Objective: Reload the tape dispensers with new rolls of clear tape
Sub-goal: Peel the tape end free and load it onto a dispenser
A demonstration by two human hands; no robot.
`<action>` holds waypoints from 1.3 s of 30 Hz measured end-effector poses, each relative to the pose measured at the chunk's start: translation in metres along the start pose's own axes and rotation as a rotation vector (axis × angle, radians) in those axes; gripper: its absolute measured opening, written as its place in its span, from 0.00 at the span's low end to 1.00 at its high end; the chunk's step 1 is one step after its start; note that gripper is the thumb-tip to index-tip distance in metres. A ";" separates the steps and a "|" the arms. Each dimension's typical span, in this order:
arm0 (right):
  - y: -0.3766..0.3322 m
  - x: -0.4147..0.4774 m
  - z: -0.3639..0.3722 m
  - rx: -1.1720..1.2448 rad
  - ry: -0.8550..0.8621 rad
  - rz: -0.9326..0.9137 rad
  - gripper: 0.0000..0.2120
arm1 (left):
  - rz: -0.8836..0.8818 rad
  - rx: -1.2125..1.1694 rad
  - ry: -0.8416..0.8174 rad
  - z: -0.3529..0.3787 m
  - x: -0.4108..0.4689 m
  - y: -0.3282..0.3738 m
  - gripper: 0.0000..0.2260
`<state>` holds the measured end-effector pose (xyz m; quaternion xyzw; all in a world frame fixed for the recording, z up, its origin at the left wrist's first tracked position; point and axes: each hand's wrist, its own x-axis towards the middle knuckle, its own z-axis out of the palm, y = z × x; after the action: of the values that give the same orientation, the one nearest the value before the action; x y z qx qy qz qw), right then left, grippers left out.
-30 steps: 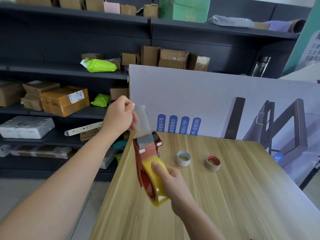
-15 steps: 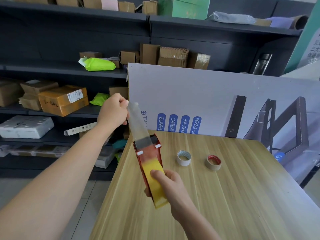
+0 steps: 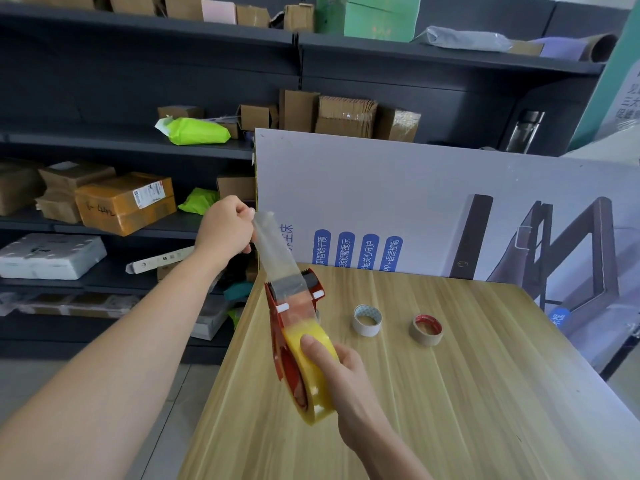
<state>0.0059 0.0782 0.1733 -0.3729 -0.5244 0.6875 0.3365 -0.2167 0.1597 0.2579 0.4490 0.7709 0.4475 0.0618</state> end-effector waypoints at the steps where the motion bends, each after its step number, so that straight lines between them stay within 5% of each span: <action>1: 0.001 0.000 -0.001 -0.004 0.002 0.000 0.27 | -0.010 0.006 0.006 0.000 0.002 -0.002 0.08; 14: -0.001 -0.004 -0.004 -0.021 -0.047 -0.008 0.24 | -0.134 0.062 0.039 0.013 0.009 -0.023 0.09; 19: -0.006 -0.007 -0.003 0.008 -0.082 -0.035 0.19 | -0.221 0.040 -0.065 0.025 -0.003 -0.035 0.08; 24: -0.011 -0.008 -0.005 0.041 -0.067 -0.062 0.10 | -0.294 -0.073 -0.252 0.034 -0.027 -0.052 0.07; 31: -0.013 -0.003 -0.009 0.157 -0.014 -0.047 0.15 | -0.444 -0.314 -0.529 0.048 -0.063 -0.075 0.03; 39: -0.021 -0.010 -0.012 0.247 0.011 0.059 0.19 | -0.513 -0.730 -0.528 0.076 -0.118 -0.080 0.08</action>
<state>0.0225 0.0799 0.1935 -0.3475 -0.4228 0.7545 0.3623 -0.1602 0.1038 0.1174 0.2922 0.6079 0.5293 0.5147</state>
